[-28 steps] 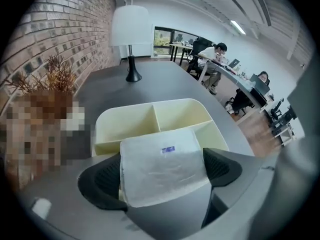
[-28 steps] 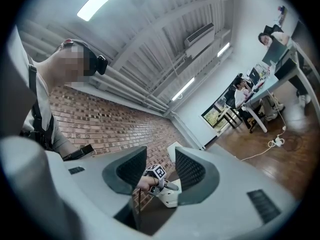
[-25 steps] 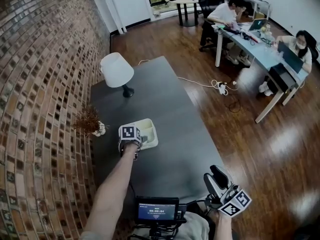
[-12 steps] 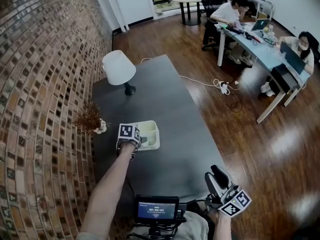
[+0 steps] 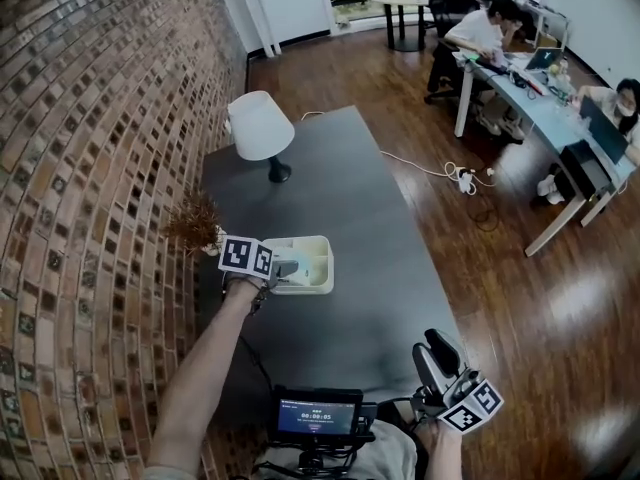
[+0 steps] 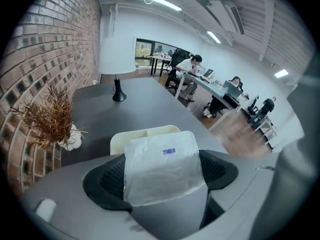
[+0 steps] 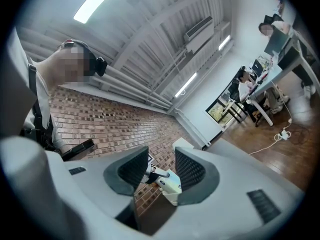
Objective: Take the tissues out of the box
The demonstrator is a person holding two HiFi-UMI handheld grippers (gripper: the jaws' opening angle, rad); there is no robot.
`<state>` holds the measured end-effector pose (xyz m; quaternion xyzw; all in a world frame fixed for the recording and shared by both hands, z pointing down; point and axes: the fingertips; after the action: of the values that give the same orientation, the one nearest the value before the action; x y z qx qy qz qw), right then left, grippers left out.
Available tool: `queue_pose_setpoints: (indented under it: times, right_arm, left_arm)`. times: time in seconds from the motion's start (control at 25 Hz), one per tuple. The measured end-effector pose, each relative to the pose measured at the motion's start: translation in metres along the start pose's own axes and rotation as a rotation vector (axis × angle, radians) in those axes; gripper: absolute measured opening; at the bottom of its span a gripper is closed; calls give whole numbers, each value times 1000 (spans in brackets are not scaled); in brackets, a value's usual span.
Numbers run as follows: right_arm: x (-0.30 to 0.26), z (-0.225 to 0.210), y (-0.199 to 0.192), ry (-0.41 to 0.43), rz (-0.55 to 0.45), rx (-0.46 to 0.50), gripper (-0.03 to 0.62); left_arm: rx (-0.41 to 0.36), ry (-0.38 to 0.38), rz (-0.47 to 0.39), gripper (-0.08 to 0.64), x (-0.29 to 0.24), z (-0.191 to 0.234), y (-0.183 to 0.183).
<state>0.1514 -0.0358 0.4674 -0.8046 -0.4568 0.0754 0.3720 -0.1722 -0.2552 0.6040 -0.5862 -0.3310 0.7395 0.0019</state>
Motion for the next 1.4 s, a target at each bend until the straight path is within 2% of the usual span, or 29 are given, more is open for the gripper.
queue_pose_setpoints:
  times: [0.08, 0.16, 0.32, 0.4, 0.44, 0.56, 0.68, 0.8, 0.92, 1.24, 1.4]
  right_arm:
    - [-1, 1, -1, 4, 6, 3, 172]
    - [-4, 2, -1, 11, 13, 8, 172]
    - [-14, 5, 0, 22, 37, 14, 169]
    - [-23, 9, -3, 30, 43, 19, 167]
    - [-27, 12, -4, 36, 46, 23, 165]
    - [-35, 19, -2, 56, 65, 42, 155]
    - [-46, 26, 1, 72, 84, 62, 153]
    - [-57, 34, 0, 84, 95, 91, 155]
    - [-65, 41, -3, 92, 110, 121, 155]
    - [-78, 57, -8, 99, 130, 178, 154]
    - [-78, 60, -5, 92, 122, 197, 153]
  left_arm:
    - [21, -41, -90, 440, 21, -7, 6]
    - [77, -127, -221, 440, 50, -19, 13]
    - [310, -371, -599, 440, 123, -40, 21]
    - [444, -480, -780, 440, 157, -39, 16]
    - [488, -530, -866, 440, 174, -39, 12]
    - [541, -659, -1110, 440, 221, -44, -9]
    - [589, -763, -1299, 440, 260, -49, -35]
    - [600, -882, -1480, 440, 300, -51, -59]
    - [565, -961, -1626, 440, 332, -53, -78]
    - [451, -1103, -1876, 440, 380, -47, -113]
    - [414, -1152, -1925, 440, 391, -45, -116]
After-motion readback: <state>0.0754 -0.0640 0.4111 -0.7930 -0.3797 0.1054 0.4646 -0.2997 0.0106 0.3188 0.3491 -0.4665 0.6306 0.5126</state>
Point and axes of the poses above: the fingertips, and each gripper's own axes: x backward along the fingers, z to its left, y out of its top, and after that the axes turned 12 degrees about -x, right-handed
